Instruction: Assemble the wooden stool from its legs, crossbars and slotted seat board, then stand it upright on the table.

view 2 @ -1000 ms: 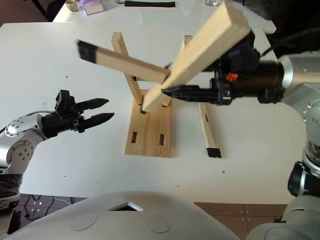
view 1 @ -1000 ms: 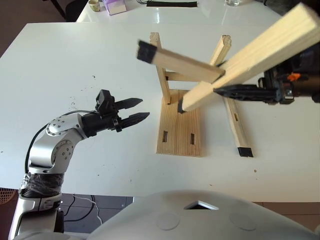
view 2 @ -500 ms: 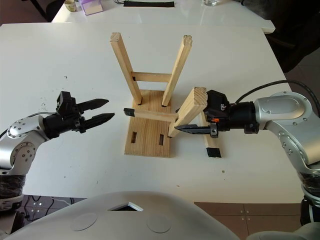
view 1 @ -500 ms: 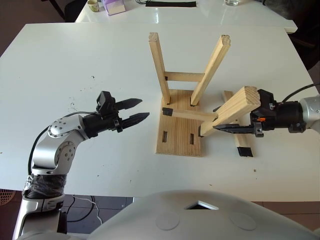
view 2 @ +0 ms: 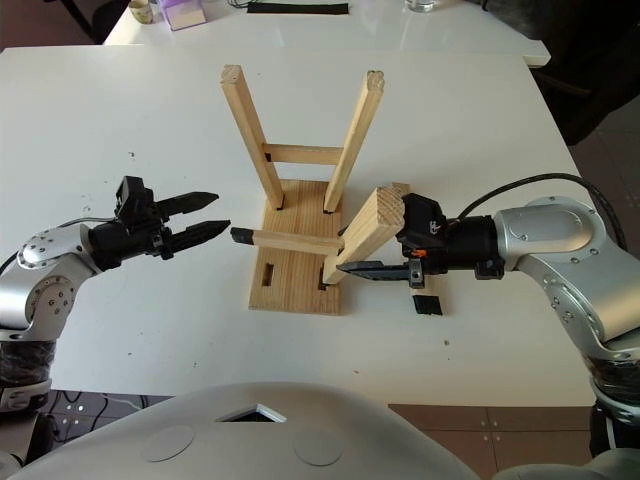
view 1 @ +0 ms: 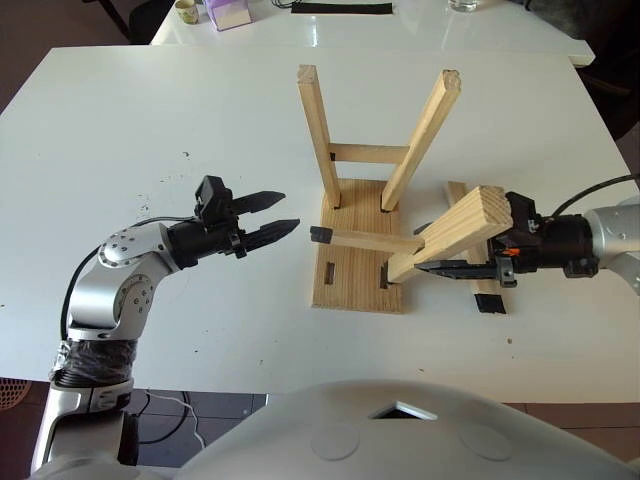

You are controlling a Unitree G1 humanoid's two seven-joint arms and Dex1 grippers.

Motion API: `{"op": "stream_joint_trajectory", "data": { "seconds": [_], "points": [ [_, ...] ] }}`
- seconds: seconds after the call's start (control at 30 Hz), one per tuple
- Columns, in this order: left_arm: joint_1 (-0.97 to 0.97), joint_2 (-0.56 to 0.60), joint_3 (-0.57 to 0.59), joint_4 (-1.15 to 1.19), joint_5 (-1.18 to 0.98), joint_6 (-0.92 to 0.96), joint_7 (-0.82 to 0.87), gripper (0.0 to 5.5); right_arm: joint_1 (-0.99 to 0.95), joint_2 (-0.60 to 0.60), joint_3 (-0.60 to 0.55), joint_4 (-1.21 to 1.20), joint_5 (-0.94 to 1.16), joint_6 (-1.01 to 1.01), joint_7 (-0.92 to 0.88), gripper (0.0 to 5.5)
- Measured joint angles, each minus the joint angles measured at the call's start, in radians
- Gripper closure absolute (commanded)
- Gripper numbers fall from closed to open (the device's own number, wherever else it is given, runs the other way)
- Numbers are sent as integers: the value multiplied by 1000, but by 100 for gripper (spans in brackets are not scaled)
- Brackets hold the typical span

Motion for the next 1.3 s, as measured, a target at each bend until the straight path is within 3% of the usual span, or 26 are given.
{"op": "stream_joint_trajectory", "data": {
  "seconds": [0.8, 1.3],
  "points": [
    [-5, -21, 10, 10, 16, 6, 13, 237, 88, -12, -27, -26, 1, -55, 20, 348],
    [-26, -36, -3, 25, 42, 8, 13, 237, -64, 38, 178, 166, -99, -146, 26, 348]
  ]
}}
